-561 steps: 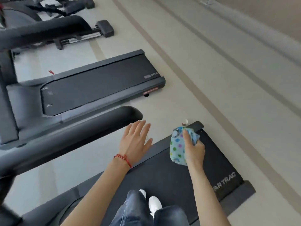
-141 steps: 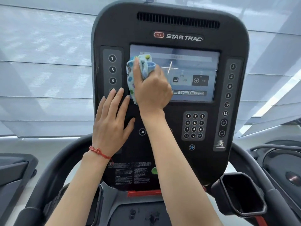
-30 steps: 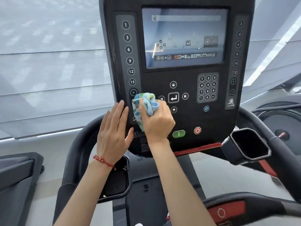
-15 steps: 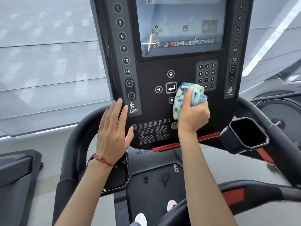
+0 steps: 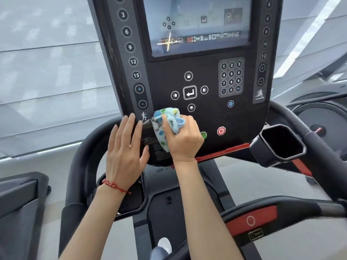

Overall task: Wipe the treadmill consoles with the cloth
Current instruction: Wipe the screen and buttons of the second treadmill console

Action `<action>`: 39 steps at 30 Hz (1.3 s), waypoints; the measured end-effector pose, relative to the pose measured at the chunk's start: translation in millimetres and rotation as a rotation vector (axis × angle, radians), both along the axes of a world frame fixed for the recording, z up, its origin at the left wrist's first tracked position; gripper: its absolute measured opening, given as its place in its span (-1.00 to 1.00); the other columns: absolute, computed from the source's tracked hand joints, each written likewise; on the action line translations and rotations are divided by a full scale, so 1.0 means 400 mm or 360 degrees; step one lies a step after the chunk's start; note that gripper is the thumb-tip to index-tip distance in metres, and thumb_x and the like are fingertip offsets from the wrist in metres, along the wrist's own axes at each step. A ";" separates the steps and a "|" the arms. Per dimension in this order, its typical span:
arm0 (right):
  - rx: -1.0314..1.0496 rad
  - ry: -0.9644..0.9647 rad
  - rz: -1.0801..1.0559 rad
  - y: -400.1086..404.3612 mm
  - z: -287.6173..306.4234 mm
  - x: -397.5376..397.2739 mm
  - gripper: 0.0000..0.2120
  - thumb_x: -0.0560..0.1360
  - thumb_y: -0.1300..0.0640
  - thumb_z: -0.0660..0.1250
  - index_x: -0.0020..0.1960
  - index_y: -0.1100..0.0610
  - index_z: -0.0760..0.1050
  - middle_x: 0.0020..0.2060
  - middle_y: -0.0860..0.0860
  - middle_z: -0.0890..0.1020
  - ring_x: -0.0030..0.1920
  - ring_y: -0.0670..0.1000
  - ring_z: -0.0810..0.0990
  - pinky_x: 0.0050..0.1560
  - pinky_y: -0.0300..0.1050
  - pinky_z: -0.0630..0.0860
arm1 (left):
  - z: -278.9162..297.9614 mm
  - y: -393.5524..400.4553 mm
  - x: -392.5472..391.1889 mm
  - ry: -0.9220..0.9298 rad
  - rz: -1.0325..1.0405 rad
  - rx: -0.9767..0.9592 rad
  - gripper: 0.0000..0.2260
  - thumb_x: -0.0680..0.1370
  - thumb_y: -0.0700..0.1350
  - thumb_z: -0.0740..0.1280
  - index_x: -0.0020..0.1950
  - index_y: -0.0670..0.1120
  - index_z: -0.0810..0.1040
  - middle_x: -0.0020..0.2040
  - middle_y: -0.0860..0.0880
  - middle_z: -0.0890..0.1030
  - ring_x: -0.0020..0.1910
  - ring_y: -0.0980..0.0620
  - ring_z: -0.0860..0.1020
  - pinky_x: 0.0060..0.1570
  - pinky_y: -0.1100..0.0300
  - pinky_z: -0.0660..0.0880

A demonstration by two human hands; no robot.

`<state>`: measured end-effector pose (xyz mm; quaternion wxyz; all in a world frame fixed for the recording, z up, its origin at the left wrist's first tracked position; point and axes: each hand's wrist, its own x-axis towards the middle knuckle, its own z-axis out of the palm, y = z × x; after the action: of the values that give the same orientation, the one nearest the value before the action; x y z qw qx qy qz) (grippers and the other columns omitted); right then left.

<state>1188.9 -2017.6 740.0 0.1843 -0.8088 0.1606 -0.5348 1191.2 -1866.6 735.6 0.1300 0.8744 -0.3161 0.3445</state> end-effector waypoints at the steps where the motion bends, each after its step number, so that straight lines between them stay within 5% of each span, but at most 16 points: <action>1: 0.0063 -0.0012 -0.0061 -0.028 0.001 -0.004 -0.46 0.52 -0.21 0.11 -0.36 0.20 0.47 -0.48 0.05 0.48 -0.51 0.01 0.46 -0.58 -0.20 0.33 | 0.002 -0.005 -0.001 -0.0011 0.0005 -0.0005 -0.55 0.50 -0.18 0.29 0.36 -0.31 0.36 0.38 -0.30 0.34 0.40 -0.24 0.28 0.33 -0.18 0.28; 6: 0.0345 -0.0092 -0.0422 -0.234 0.017 -0.024 -0.49 0.47 -0.17 0.22 -0.35 0.26 0.48 -0.49 0.15 0.55 -0.51 0.13 0.53 -0.52 -0.20 0.37 | 0.007 -0.058 -0.006 -0.0041 -0.0001 0.0019 -0.57 0.50 -0.18 0.29 0.35 -0.31 0.39 0.36 -0.28 0.39 0.39 -0.21 0.28 0.36 -0.15 0.24; 11: 0.0723 0.0022 -0.0656 -0.378 0.033 -0.042 -0.48 0.43 -0.17 0.26 -0.11 0.34 0.56 -0.22 0.27 0.66 -0.19 0.25 0.62 -0.24 -0.08 0.41 | 0.024 -0.122 0.004 -0.0054 0.0016 0.0033 -0.57 0.52 -0.16 0.26 0.36 -0.30 0.39 0.37 -0.26 0.38 0.41 -0.19 0.26 0.40 -0.13 0.19; 15: 0.0883 -0.0041 -0.0627 -0.352 0.047 -0.035 -0.55 0.42 -0.13 0.31 -0.17 0.31 0.55 -0.25 0.22 0.66 -0.21 0.21 0.62 -0.31 -0.28 0.25 | 0.028 -0.157 0.014 -0.0055 0.0073 0.0024 -0.58 0.54 -0.15 0.25 0.36 -0.29 0.39 0.38 -0.26 0.37 0.41 -0.20 0.26 0.41 -0.12 0.17; 20: 0.0374 -0.0079 -0.0103 -0.215 0.058 0.006 -0.60 0.42 -0.11 0.31 -0.37 0.21 0.46 -0.51 0.08 0.53 -0.53 0.05 0.50 -0.54 -0.23 0.37 | 0.029 -0.194 0.013 -0.0083 0.0163 -0.0040 -0.60 0.55 -0.14 0.26 0.34 -0.28 0.42 0.37 -0.28 0.38 0.40 -0.22 0.27 0.39 -0.16 0.18; 27: -0.0061 -0.0093 0.0045 -0.270 0.063 0.032 -0.50 0.50 -0.18 0.20 -0.40 0.19 0.46 -0.52 0.03 0.48 -0.54 -0.01 0.43 -0.62 -0.17 0.36 | 0.055 -0.276 0.014 -0.0091 0.0115 -0.0092 -0.60 0.54 -0.15 0.27 0.36 -0.27 0.41 0.38 -0.27 0.36 0.41 -0.22 0.26 0.39 -0.16 0.18; 33: 0.0480 -0.0106 -0.0261 -0.450 0.148 0.052 -0.47 0.39 -0.24 0.24 -0.29 0.26 0.53 -0.40 0.16 0.62 -0.40 0.13 0.60 -0.39 -0.18 0.44 | 0.053 -0.289 0.019 -0.0078 0.0177 -0.0061 -0.58 0.53 -0.16 0.28 0.36 -0.25 0.40 0.39 -0.25 0.36 0.41 -0.21 0.25 0.41 -0.12 0.15; 39: 0.0860 -0.0075 -0.0506 -0.550 0.226 0.072 -0.56 0.47 -0.20 0.26 -0.12 0.21 0.57 -0.20 0.07 0.68 -0.22 0.02 0.59 -0.25 -0.25 0.38 | 0.050 -0.287 0.025 -0.0120 0.0209 0.0020 -0.57 0.52 -0.16 0.28 0.37 -0.24 0.40 0.39 -0.25 0.36 0.41 -0.21 0.26 0.41 -0.12 0.15</action>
<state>1217.9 -2237.7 830.5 0.3104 -0.6826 0.4171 -0.5136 1201.3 -1981.3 755.5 0.0896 0.8804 -0.2650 0.3829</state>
